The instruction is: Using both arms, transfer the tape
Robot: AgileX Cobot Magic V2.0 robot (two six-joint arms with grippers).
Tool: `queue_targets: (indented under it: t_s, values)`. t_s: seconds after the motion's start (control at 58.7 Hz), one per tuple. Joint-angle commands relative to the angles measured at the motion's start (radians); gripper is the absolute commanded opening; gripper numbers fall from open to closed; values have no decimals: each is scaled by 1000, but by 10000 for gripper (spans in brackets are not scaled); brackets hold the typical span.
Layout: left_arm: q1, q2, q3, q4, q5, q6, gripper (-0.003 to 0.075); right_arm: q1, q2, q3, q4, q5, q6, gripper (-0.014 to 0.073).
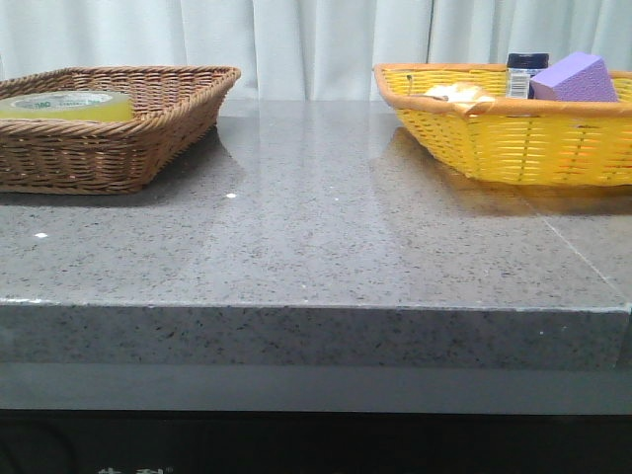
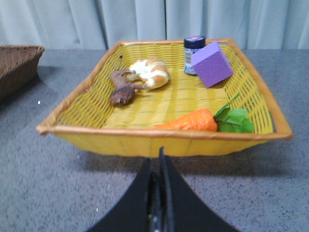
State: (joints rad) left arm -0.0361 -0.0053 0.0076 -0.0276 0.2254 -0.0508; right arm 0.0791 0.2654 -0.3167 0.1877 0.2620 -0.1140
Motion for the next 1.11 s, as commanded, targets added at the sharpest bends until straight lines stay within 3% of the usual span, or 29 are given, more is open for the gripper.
queue_targets:
  t_s: [0.0, 0.324, 0.426, 1.091]
  values:
    - [3, -20, 41, -8, -86, -9, -20, 34, -23, 19, -38, -110, -4, -38]
    - [3, -20, 41, -8, -87, -9, -20, 40, -303, 263, -20, -156, -4, -38]
    - [3, -18, 41, -8, -89, -9, -20, 40, -297, 316, -6, -176, -3, -38]
    - [3, -18, 41, -8, -89, -9, -20, 40, -297, 319, -6, -133, -3, -38]
